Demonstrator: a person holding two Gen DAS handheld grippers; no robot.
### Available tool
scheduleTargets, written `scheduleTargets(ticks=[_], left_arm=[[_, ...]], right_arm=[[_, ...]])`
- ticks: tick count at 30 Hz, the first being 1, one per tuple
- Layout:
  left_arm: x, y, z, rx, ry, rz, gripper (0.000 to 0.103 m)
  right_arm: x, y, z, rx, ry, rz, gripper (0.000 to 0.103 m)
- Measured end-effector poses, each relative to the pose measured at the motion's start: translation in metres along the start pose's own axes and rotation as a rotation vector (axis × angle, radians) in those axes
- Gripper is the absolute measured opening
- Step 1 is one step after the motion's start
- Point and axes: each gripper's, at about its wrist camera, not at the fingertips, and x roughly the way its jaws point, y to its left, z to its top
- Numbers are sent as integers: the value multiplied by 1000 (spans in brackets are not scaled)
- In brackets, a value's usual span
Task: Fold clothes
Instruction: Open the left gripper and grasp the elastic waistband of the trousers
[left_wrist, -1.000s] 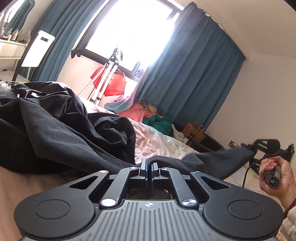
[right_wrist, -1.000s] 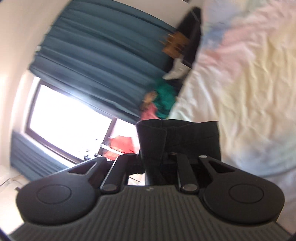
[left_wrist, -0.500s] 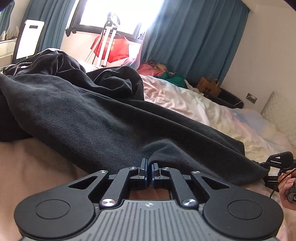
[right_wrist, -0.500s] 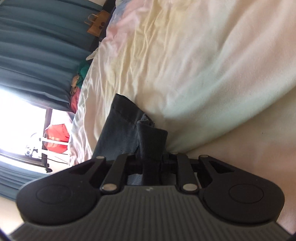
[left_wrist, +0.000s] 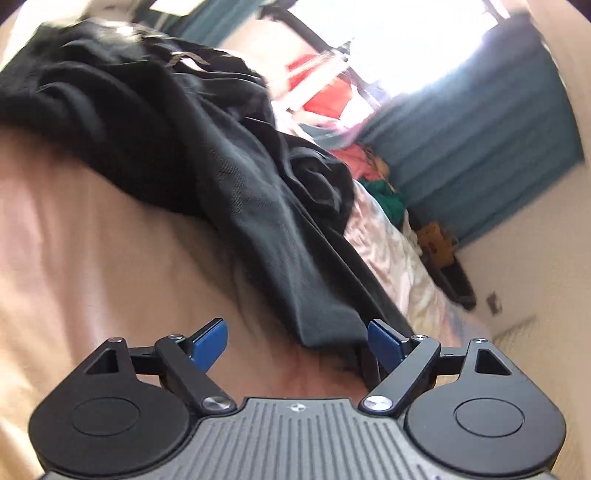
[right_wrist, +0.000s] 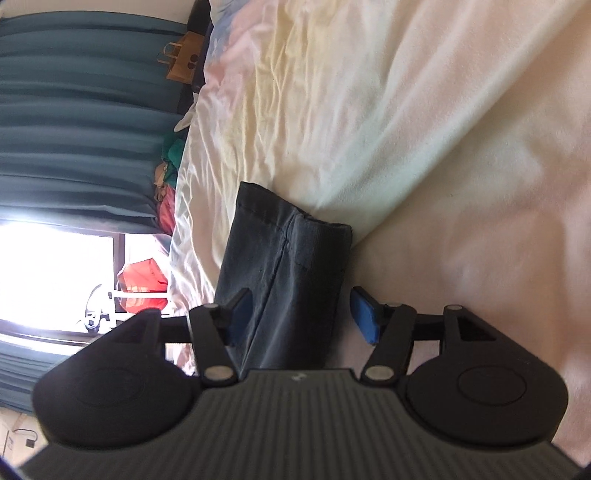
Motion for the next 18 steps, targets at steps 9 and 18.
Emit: scheduleTargets(ticks=[9,18], left_arm=[[-9,121,84,-655,-261,63,85],[4,137,134,-634,-332,61,47]], right_arm=[[24,9,-20,-46,38,-52,61],[58,25,-17,-170,-80,-97,11]])
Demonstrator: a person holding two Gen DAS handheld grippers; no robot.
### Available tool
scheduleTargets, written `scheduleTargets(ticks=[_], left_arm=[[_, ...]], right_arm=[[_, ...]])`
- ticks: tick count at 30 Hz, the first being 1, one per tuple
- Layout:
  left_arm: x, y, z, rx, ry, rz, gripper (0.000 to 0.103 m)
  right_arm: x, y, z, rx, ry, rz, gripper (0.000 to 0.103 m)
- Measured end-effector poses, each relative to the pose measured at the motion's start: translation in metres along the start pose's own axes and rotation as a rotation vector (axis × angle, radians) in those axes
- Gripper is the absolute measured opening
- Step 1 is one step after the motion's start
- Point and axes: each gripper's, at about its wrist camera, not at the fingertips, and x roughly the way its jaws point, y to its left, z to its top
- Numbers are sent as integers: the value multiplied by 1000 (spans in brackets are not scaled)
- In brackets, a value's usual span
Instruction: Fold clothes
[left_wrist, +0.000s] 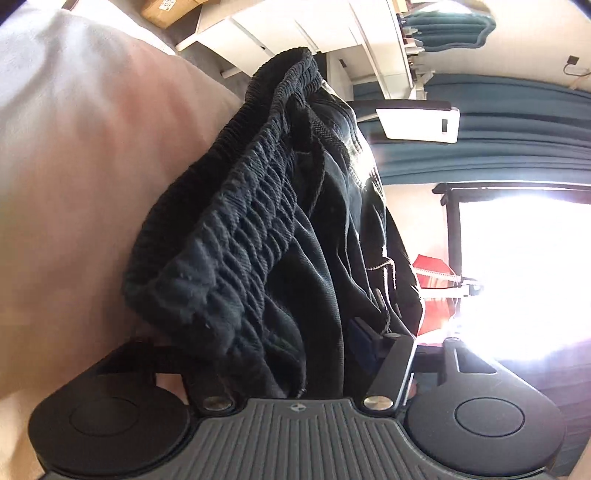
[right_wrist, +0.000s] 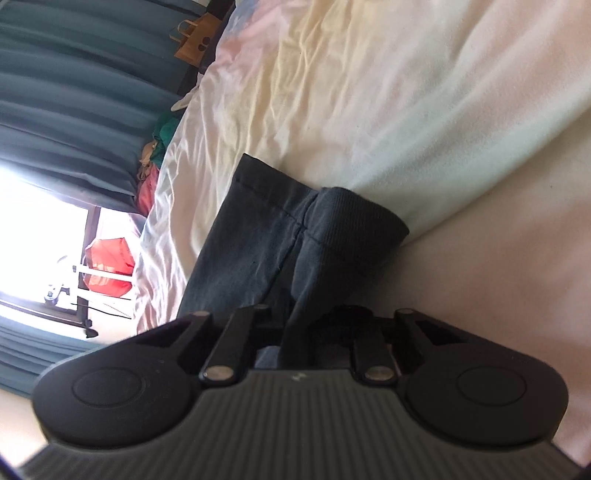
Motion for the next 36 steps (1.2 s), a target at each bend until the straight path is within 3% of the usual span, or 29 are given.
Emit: scheduleTargets(ticks=[1,2,4,8,12,18,24,29,31,36], left_arm=[[-1,-1,3,15,6,13,33],[-4,-3,7,37,4,18,25],[-16,-10,14,99,-22,11,19],[-56,-36,29,169,-97,-3,12],[-100,-63,52,197,-130,11,9],[-161,-81,85,219,-75,49,9],[-204,-52,104,215,15,80,9],[-199,2,104,243,36,154,9],[-194,26,105,235,42,179,9],[-191,49,106,219,30,123,9]], right_arm=[[0,1,1,4,-12,-4,9],[-2,2,2,12,-25,1,8],[-8,5,4,28,-59,25,8],[-25,7,13,39,-120,87,7],[-40,5,23,51,-116,113,7],[-60,-1,26,69,-110,110,7],[-87,0,36,-4,-133,127,7],[-80,-12,38,-56,-82,56,7],[-75,-21,38,-24,-64,68,7],[-88,9,31,-142,-107,130,7]])
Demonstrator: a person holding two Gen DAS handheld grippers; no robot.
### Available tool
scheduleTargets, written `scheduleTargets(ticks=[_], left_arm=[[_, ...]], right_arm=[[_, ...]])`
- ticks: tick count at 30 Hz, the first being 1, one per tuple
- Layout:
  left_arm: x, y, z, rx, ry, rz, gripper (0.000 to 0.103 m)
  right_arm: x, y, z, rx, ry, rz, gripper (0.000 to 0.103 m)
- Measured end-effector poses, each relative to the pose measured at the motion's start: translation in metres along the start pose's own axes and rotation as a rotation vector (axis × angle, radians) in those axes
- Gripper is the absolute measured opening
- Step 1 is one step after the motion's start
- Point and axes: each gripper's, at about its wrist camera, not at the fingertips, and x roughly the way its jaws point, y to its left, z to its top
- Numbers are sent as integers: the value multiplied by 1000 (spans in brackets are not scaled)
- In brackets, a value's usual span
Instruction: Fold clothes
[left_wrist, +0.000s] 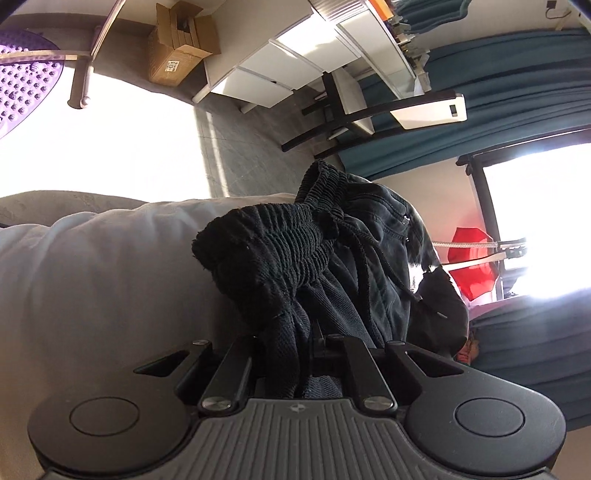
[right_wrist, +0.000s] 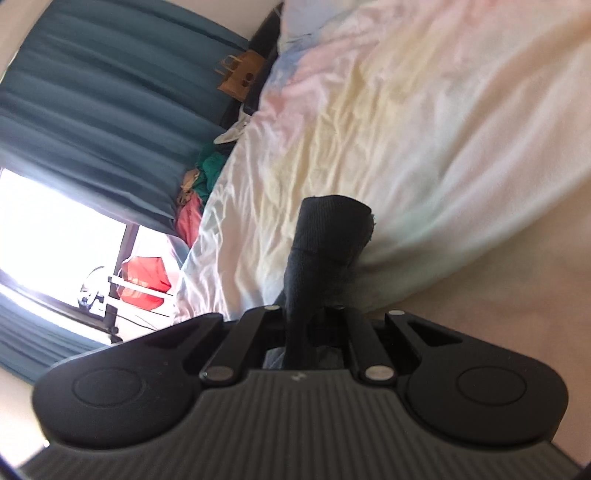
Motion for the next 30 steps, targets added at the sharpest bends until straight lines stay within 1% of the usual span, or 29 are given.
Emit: scheduleTargets(ticks=[2,4,6,7,8,9,10,13,15,16,17,19,22,23,24,25,26,27,28,29,30], left_arm=[[-3,-5,-1,15,-18,-28,9],[-7,-19,-1,41,-41,-76,9],[-11,-31,0,59,-64,-120,9],[-12,-36,0,62,-74,-131,9],[-12,-39,0,62,-83,-129,9],[-11,-40,1,60,-86,-125,9],[-10,-38,1,55,-82,-116,9],[-4,-27,1,34,-53,-81,9],[0,-17,-1,31,-41,-67,9],[2,-11,-2,32,-37,-62,9],[3,-7,-3,31,-34,-62,9],[2,-3,-4,31,-27,-67,10],[-1,-1,-5,44,-15,-69,16],[-4,-4,-5,69,-11,-57,17],[-8,-9,-7,99,-4,-40,22],[-12,-14,-9,135,-5,-20,32],[-19,-21,-11,178,-14,6,40],[-25,-27,-14,223,-23,29,55],[-32,-33,-18,272,-31,48,61],[-39,-40,-22,323,-44,66,63],[-47,-48,-28,379,-63,84,68]], right_arm=[[-9,17,0,-25,-46,65,7],[-22,34,0,-35,-106,168,7],[-36,55,0,-99,-179,259,7],[-39,62,0,-127,-202,274,7],[-40,68,0,-155,-216,268,7],[-38,68,1,-165,-213,238,7],[-31,62,2,-152,-189,191,7],[-4,21,6,-22,-29,3,8],[8,-6,5,47,78,-105,8],[11,-15,3,64,120,-133,8],[12,-21,3,69,149,-141,10],[10,-27,1,55,175,-155,12],[0,-36,-4,94,181,-165,20],[-2,-39,-5,113,179,-168,25],[-7,-41,-6,133,167,-171,27],[-14,-43,-7,147,142,-173,30],[-21,-44,-7,156,113,-173,39],[-29,-43,-6,158,75,-178,46],[-38,-42,-5,156,31,-185,62],[-46,-41,-5,147,-9,-191,70],[-53,-39,-4,135,-47,-196,70]])
